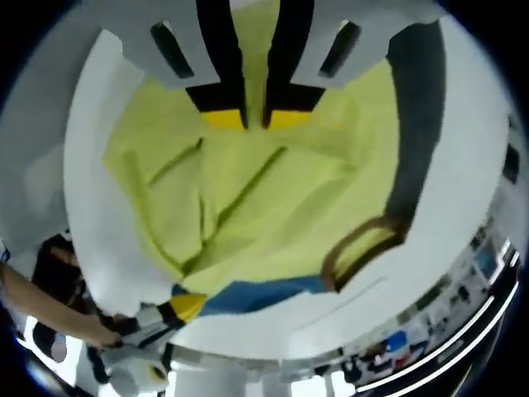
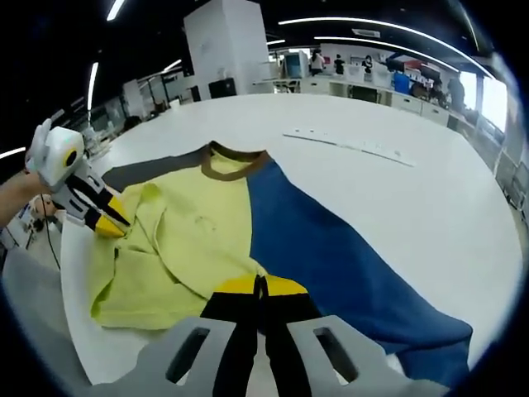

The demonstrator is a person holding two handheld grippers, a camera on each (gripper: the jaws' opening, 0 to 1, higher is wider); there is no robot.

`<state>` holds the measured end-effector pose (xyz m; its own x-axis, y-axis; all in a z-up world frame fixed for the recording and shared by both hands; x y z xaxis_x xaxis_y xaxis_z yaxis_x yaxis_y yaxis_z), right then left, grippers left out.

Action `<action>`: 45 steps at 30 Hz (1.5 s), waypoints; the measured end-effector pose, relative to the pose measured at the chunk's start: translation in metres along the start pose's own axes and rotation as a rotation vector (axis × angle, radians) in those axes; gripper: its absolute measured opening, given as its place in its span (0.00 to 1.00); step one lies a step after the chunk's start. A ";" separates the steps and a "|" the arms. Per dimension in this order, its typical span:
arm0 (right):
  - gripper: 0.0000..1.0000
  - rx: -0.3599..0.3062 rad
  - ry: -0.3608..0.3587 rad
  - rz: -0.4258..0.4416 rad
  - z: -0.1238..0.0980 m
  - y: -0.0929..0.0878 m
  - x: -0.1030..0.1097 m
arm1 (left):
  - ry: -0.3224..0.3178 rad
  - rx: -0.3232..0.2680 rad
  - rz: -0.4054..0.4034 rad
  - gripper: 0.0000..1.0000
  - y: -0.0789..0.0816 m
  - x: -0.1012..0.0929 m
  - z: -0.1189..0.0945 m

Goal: Fold the garment on the visible template until the final outline fits inside the template.

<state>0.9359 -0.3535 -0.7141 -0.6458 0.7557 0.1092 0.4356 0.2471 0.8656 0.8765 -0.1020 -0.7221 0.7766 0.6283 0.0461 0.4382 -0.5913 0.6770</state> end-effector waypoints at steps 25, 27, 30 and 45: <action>0.03 -0.046 -0.016 -0.025 -0.010 0.010 0.001 | 0.210 -0.158 -0.007 0.00 0.016 0.013 -0.094; 0.03 -0.064 -0.032 -0.041 -0.014 0.013 -0.001 | 0.257 -0.171 -0.025 0.00 0.013 0.022 -0.107; 0.06 -0.079 -0.046 -0.034 -0.023 0.014 -0.005 | 0.299 -0.189 -0.046 0.00 0.009 0.031 -0.123; 0.13 -0.049 0.008 -0.004 -0.032 -0.011 0.015 | 0.400 -0.188 -0.131 0.00 -0.018 0.050 -0.149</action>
<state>0.9011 -0.3643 -0.7060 -0.6524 0.7500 0.1088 0.4013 0.2200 0.8891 0.8405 0.0155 -0.6222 0.4680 0.8594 0.2061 0.4030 -0.4150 0.8157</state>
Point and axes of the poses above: the point that each gripper's makers call its tool centre point, and the gripper's own axes: z roughly forward along the fingers, x roughly to its left, y roughly out of its top, the point moved 6 cm from there along -z, roughly backward along the fingers, and after that the axes turned 10 degrees about -x, right-handed, at the moved point
